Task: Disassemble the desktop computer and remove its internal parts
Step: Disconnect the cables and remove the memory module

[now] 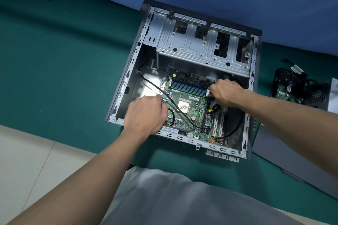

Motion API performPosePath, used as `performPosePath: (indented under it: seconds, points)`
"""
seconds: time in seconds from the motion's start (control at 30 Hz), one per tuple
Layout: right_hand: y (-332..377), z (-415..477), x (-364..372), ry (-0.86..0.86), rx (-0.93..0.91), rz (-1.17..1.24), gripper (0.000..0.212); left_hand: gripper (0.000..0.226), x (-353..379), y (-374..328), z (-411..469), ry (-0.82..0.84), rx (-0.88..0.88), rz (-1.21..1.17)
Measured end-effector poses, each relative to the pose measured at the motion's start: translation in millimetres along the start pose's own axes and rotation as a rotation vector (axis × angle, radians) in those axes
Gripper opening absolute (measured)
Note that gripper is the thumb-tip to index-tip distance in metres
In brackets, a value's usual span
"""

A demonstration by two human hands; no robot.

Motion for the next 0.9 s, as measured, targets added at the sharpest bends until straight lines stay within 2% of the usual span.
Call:
performPosePath:
  seconds: [0.13, 0.27, 0.37, 0.47, 0.57, 0.7, 0.8, 0.87, 0.9]
  points:
    - [-3, 1, 3, 0.037, 0.072, -0.008, 0.045, 0.027, -1, 0, 0, -0.005, -0.01, 0.001]
    - [-10, 5, 6, 0.028, 0.224, 0.097, 0.018, 0.027, -1, 0, 0, -0.011, -0.014, 0.01]
    - [-19, 9, 6, -0.046, 0.321, 0.296, 0.004, 0.028, -2, 0, 0, -0.007, -0.016, -0.006]
    - [-16, 9, 10, -0.025, 0.323, 0.376, 0.007, 0.028, -2, 0, 0, -0.006, -0.026, -0.018]
    - [-12, 5, 9, 0.019, 0.327, 0.253, 0.034, 0.028, -2, -1, 0, -0.002, -0.029, -0.024]
    - [-14, 3, 5, -0.003, 0.304, 0.21, 0.012, 0.027, -3, -1, 0, -0.003, -0.03, -0.029]
    - [-15, 1, 3, -0.068, 0.313, 0.247, 0.018, 0.025, -3, -1, -1, -0.004, -0.036, -0.024]
    - [-15, 3, 4, -0.082, 0.281, 0.29, 0.007, 0.024, -3, 0, -1, -0.001, -0.043, -0.018]
    - [-14, 4, 5, -0.072, 0.266, 0.309, 0.01, 0.025, -2, 0, -1, 0.001, -0.045, -0.016]
Point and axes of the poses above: each hand's wrist, its own z-axis towards the middle knuckle, its own x-axis out of the palm, y = z × x, the point moved 6 cm from there along z, towards the middle knuckle, and after that the axes turned 7 degrees about -z, right-handed, at the moved point
